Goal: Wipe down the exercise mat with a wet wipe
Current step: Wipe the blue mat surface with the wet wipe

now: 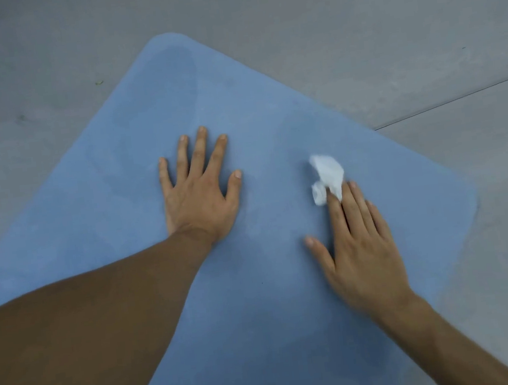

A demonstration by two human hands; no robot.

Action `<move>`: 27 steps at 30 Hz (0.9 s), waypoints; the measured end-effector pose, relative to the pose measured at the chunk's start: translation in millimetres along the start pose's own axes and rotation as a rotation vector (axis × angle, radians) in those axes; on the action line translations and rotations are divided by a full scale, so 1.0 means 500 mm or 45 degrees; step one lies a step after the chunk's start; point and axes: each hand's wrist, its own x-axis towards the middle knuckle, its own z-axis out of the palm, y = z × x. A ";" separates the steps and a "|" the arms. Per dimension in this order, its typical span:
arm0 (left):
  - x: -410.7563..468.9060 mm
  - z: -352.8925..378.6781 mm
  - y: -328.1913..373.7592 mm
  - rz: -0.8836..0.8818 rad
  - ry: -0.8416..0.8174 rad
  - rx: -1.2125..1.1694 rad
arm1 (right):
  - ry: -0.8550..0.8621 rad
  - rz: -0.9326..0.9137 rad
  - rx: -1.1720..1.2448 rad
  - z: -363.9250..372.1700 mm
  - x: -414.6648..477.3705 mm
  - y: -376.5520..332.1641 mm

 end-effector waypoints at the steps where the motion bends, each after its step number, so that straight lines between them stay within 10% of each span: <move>1: 0.000 0.000 0.001 -0.001 -0.003 0.006 | -0.021 -0.006 -0.001 0.000 -0.039 0.002; 17: 0.002 0.005 -0.003 0.006 0.022 0.006 | -0.008 0.172 0.013 -0.015 0.232 0.037; 27: 0.002 0.005 -0.002 0.003 0.012 0.017 | -0.064 0.145 -0.031 -0.020 -0.090 0.061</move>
